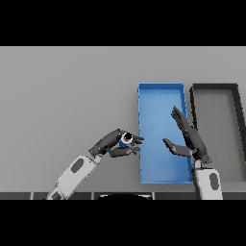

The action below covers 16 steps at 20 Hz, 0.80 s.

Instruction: Pick up the blue pipe and place it into the blue bin.

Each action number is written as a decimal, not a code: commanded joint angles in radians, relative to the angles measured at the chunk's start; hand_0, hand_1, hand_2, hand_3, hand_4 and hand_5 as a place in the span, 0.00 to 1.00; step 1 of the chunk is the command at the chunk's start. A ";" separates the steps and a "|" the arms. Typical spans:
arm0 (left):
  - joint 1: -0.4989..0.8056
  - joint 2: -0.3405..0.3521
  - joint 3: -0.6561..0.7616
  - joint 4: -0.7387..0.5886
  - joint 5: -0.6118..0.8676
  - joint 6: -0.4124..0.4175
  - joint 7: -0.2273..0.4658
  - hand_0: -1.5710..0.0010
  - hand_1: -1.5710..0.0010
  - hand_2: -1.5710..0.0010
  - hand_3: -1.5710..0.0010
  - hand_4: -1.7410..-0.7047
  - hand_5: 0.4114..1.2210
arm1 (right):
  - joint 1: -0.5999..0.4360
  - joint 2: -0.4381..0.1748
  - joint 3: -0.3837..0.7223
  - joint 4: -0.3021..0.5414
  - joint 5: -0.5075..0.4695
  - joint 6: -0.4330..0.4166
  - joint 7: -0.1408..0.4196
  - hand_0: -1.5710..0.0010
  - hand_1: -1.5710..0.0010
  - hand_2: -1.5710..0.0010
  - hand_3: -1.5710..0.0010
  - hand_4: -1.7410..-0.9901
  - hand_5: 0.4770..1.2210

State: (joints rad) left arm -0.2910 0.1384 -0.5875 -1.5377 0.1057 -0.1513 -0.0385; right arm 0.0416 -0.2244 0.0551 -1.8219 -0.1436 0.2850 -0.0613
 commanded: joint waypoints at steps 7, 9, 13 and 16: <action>-0.015 0.003 0.012 0.009 -0.007 -0.003 -0.011 0.00 0.00 0.00 0.05 0.00 1.00 | -0.171 -0.145 0.091 -0.150 -0.226 0.175 0.273 1.00 1.00 1.00 1.00 0.58 0.03; -0.016 -0.001 0.002 -0.003 -0.010 -0.007 -0.002 0.00 0.00 0.00 0.05 0.00 1.00 | -0.229 -0.130 0.147 -0.151 -0.224 0.199 0.317 1.00 1.00 1.00 1.00 0.57 0.04; -0.007 0.011 0.007 -0.015 -0.002 -0.019 -0.009 0.00 0.00 0.00 0.05 0.00 1.00 | -0.331 -0.108 0.214 -0.120 -0.193 0.241 0.356 1.00 1.00 1.00 1.00 0.62 0.07; -0.004 0.002 0.006 -0.007 0.011 -0.036 -0.027 0.00 0.00 0.00 0.04 0.00 1.00 | -0.391 -0.067 0.254 -0.077 -0.181 0.256 0.386 1.00 1.00 1.00 1.00 0.68 0.07</action>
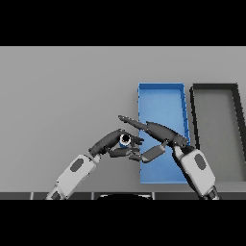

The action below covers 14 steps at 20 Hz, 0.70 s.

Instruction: Pick up the blue pipe and place it into the blue bin.

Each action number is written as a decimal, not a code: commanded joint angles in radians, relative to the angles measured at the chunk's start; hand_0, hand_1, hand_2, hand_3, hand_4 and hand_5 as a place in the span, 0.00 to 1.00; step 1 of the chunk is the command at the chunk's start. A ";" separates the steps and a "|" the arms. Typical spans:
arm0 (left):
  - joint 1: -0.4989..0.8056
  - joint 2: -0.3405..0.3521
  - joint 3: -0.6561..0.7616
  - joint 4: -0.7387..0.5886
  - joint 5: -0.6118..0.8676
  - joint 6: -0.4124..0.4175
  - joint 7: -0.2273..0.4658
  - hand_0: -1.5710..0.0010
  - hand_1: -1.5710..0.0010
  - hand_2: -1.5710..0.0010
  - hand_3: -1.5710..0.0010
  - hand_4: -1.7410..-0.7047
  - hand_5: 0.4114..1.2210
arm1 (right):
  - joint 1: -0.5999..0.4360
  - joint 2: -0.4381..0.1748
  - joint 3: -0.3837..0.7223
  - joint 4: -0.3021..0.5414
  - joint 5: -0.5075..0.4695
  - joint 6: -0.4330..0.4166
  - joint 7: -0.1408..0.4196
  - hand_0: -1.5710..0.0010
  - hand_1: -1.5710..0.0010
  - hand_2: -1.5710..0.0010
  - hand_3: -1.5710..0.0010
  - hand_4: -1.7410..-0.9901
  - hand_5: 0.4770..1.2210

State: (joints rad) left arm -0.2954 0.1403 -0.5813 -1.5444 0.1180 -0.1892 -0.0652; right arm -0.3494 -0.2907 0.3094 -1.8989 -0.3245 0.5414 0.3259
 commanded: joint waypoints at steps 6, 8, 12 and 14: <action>0.002 0.018 -0.009 -0.017 -0.031 -0.001 0.005 0.00 0.00 0.00 0.02 0.00 1.00 | -0.128 0.082 0.047 0.089 0.017 0.016 0.032 1.00 1.00 1.00 1.00 0.70 0.04; 0.005 0.022 0.006 -0.010 0.006 -0.026 0.016 0.00 0.00 0.00 0.06 0.00 1.00 | -0.161 0.107 0.056 0.133 0.023 0.034 0.026 0.97 0.95 0.93 0.97 0.66 0.04; -0.033 0.069 -0.024 -0.020 -0.080 -0.046 0.160 0.48 0.55 0.57 0.58 0.25 1.00 | -0.221 0.141 0.075 0.182 0.035 0.060 0.030 0.54 0.55 0.53 0.60 0.41 0.06; -0.023 0.031 -0.014 -0.006 -0.105 -0.019 0.123 0.40 0.44 0.45 0.50 0.16 1.00 | -0.225 0.146 0.083 0.195 -0.023 0.081 0.012 0.35 0.36 0.34 0.45 0.28 0.17</action>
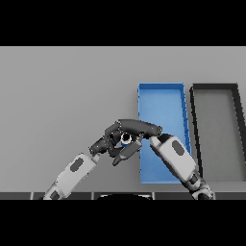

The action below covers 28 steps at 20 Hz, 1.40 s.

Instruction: Pick up the blue pipe and place it into the blue bin.

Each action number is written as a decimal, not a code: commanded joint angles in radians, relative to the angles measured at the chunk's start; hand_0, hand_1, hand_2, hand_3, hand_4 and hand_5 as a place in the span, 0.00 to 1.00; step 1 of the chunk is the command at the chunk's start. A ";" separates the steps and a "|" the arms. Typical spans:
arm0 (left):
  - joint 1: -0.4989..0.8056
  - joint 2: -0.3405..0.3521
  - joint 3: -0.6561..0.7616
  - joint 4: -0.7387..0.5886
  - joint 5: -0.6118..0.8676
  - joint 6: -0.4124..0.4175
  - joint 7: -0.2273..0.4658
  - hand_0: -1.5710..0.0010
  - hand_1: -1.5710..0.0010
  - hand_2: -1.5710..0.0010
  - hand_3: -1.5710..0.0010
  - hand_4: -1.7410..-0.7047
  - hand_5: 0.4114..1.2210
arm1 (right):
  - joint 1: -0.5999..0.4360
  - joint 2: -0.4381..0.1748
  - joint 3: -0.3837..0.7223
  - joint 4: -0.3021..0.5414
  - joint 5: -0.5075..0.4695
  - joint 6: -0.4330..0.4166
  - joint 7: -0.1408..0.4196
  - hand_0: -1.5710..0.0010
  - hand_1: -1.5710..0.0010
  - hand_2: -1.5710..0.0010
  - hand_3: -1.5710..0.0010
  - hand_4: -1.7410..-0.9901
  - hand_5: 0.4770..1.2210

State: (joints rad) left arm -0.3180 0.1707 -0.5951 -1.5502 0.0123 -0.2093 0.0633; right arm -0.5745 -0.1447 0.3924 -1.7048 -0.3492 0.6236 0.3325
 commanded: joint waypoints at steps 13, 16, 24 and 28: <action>0.022 -0.041 0.061 0.011 0.026 -0.032 -0.100 0.26 0.31 0.38 0.32 0.20 1.00 | -0.010 -0.060 0.068 0.006 -0.071 -0.101 -0.142 0.02 0.02 0.02 0.03 0.34 0.94; 0.017 0.007 0.038 -0.003 -0.054 -0.095 -0.103 0.62 0.65 0.68 0.65 0.51 1.00 | -0.004 -0.072 0.094 -0.020 -0.077 -0.111 -0.115 0.01 0.01 0.01 0.01 0.33 0.97; 0.019 0.008 0.049 0.012 -0.116 -0.086 -0.095 0.94 0.94 0.95 0.94 0.81 0.35 | -0.018 -0.077 0.101 -0.029 -0.056 -0.125 -0.116 0.00 0.00 0.00 0.00 0.33 1.00; 0.023 0.007 0.063 0.004 -0.085 -0.094 -0.066 0.97 0.98 0.98 0.98 0.82 0.23 | -0.012 -0.072 0.098 -0.027 -0.070 -0.123 -0.117 0.00 0.00 0.00 0.00 0.33 1.00</action>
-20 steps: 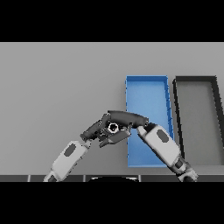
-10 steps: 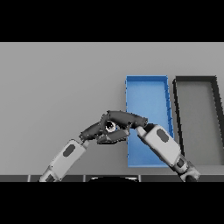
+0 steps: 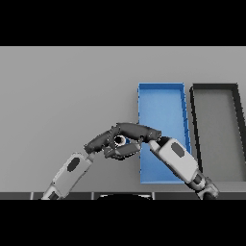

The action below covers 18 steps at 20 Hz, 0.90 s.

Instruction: Pick up the blue pipe and place it into the blue bin.

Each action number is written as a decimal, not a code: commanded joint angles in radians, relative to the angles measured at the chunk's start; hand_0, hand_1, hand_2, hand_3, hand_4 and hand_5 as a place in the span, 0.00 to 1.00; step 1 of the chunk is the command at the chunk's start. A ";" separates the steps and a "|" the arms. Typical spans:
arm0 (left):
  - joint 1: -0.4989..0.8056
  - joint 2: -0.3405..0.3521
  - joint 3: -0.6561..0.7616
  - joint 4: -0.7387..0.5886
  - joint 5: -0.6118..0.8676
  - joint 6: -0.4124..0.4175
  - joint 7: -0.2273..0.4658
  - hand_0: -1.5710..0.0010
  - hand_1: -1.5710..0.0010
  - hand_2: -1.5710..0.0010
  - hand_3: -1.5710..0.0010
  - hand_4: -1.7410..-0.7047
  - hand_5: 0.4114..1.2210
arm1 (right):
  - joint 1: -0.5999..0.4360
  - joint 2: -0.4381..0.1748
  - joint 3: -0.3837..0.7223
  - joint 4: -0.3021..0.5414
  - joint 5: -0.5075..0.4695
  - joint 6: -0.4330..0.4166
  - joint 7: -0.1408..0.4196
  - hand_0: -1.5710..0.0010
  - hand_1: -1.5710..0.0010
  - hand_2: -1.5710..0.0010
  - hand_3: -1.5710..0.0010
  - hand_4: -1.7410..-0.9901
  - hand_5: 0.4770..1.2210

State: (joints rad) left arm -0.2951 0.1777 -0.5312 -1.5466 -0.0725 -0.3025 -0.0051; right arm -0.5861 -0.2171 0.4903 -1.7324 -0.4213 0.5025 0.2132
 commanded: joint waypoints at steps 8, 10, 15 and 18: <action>0.007 -0.020 0.000 0.029 0.003 0.008 0.070 1.00 1.00 1.00 1.00 0.80 0.15 | -0.059 -0.023 -0.053 -0.034 -0.226 -0.076 0.140 0.00 0.00 0.00 0.00 0.21 1.00; 0.016 -0.019 -0.003 0.015 0.009 0.007 0.063 1.00 1.00 1.00 1.00 0.80 0.13 | -0.117 -0.036 -0.088 -0.034 -0.332 -0.123 0.234 0.00 0.00 0.00 0.00 0.14 1.00; 0.024 -0.018 -0.014 0.002 0.005 0.004 0.088 1.00 1.00 1.00 1.00 0.80 0.11 | -0.298 -0.099 -0.230 -0.025 -0.577 -0.263 0.266 0.00 0.00 0.00 0.00 0.04 0.89; 0.033 -0.008 -0.017 -0.011 -0.002 0.005 0.059 1.00 1.00 1.00 1.00 0.80 0.11 | -0.424 -0.164 -0.300 0.070 -0.566 -0.296 0.204 0.00 0.00 0.00 0.00 0.02 0.86</action>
State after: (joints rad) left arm -0.2623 0.1701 -0.5486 -1.5571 -0.0741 -0.2973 0.0544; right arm -1.0119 -0.3819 0.1894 -1.6612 -0.9891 0.2045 0.4147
